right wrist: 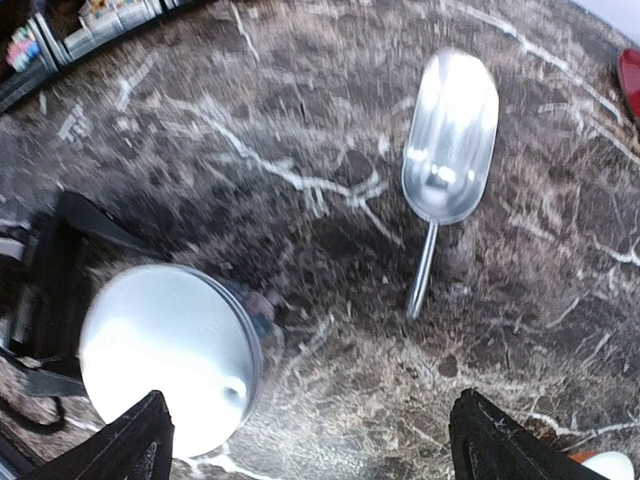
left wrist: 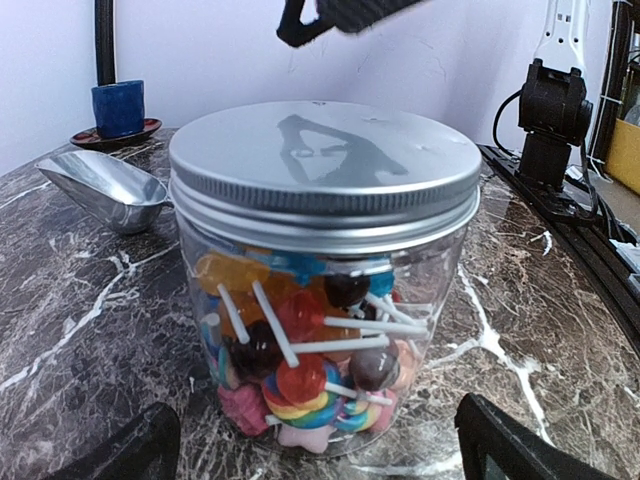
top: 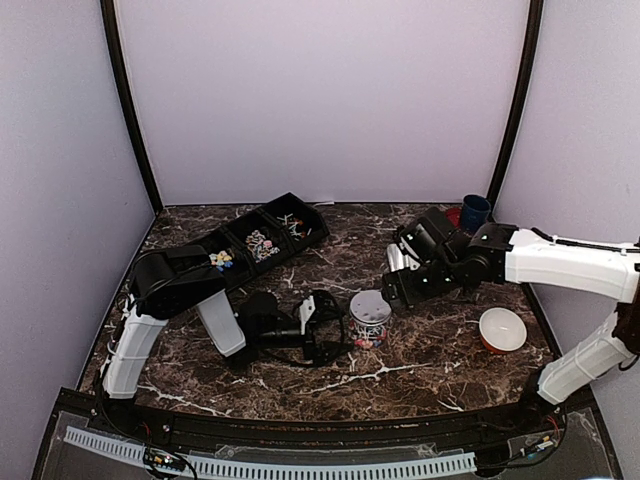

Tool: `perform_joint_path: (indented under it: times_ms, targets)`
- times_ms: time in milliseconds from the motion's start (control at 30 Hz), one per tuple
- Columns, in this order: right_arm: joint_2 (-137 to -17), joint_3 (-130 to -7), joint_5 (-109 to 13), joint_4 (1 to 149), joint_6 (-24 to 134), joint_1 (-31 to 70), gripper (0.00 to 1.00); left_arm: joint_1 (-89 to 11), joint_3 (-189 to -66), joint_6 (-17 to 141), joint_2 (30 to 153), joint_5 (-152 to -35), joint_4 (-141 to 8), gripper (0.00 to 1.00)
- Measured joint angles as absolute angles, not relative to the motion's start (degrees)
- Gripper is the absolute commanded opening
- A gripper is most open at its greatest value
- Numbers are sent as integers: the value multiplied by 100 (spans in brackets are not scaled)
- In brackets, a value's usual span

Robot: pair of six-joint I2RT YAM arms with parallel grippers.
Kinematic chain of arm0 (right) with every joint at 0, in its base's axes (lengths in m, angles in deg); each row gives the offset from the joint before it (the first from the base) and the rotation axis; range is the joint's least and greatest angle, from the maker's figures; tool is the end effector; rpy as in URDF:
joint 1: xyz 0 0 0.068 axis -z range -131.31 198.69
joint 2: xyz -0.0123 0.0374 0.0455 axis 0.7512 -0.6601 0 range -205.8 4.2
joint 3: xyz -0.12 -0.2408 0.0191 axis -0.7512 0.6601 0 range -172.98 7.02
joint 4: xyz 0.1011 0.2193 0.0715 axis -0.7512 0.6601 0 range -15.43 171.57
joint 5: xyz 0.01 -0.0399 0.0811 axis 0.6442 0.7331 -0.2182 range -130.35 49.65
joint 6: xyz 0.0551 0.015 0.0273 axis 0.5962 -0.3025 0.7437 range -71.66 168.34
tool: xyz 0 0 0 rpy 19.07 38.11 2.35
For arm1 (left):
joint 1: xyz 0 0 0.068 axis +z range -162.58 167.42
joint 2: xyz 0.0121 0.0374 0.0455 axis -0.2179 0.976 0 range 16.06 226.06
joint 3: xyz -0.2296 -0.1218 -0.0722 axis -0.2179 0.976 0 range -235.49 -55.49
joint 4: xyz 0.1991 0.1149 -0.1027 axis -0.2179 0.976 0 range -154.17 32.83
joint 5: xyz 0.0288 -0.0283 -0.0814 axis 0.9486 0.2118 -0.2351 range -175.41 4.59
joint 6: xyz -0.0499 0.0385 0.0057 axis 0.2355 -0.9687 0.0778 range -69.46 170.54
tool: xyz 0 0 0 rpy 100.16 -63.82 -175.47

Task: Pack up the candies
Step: Hold the packing bottle at the center of the board.

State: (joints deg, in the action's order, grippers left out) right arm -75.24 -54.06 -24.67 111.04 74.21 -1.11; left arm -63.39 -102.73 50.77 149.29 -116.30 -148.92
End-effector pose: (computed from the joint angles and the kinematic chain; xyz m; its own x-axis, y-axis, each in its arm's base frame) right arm 0.1929 0.2081 0.2541 -0.7518 -0.2387 -0.6147 -0.3410 0.9386 0.0525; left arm 0.2273 -0.3185 0.0711 -0.0177 0.0161 -0.9997 0.9894 0.1446 -0.0152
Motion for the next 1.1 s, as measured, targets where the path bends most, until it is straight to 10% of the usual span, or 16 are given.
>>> perform_joint_path:
  times_ms: [1100]
  targets:
    - [-7270,-5347,-2777,11100,6933,-115,98,-6337,-11550,4764,15484,-12424,-14262,88]
